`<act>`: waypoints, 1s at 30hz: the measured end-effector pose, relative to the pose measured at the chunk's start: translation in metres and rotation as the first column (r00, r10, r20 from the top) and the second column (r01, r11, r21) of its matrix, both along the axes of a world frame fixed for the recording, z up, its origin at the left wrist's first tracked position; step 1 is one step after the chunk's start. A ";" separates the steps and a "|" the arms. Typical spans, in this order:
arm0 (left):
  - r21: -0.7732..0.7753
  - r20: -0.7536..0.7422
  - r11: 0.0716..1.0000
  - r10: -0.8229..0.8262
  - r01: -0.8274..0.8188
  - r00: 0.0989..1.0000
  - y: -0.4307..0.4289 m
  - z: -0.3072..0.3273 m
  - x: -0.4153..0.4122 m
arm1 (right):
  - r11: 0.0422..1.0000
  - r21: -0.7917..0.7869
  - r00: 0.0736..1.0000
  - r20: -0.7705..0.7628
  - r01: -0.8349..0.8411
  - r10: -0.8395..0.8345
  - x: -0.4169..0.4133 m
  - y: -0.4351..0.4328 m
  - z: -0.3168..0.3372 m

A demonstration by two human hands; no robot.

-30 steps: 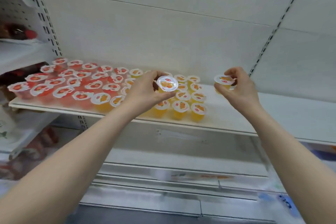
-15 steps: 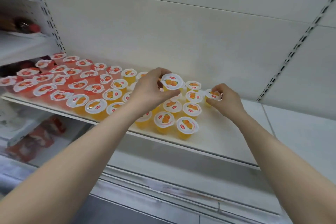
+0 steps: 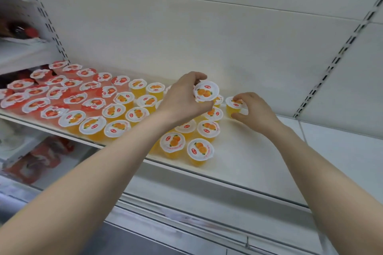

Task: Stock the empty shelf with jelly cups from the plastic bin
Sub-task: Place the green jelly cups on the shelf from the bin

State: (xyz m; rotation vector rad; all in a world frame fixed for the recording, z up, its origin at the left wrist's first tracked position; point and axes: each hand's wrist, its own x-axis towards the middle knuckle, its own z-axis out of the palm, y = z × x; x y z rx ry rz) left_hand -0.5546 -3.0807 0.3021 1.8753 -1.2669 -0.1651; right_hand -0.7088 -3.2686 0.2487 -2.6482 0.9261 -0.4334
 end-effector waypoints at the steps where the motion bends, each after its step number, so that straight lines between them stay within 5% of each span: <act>1: 0.003 0.013 1.000 -0.021 0.021 1.000 -0.006 0.001 -0.004 | 0.999 -0.035 0.999 -0.023 -0.024 0.023 -0.005 -0.002 0.003; 11: 0.224 0.557 0.974 -0.158 0.035 0.815 -0.056 -0.029 -0.039 | 0.984 -0.175 0.999 0.007 0.046 -0.045 -0.046 -0.012 0.020; 30: 0.322 0.507 0.947 -0.185 0.015 0.842 -0.040 -0.029 -0.026 | 0.961 -0.275 0.997 0.075 0.040 -0.020 -0.035 0.026 0.039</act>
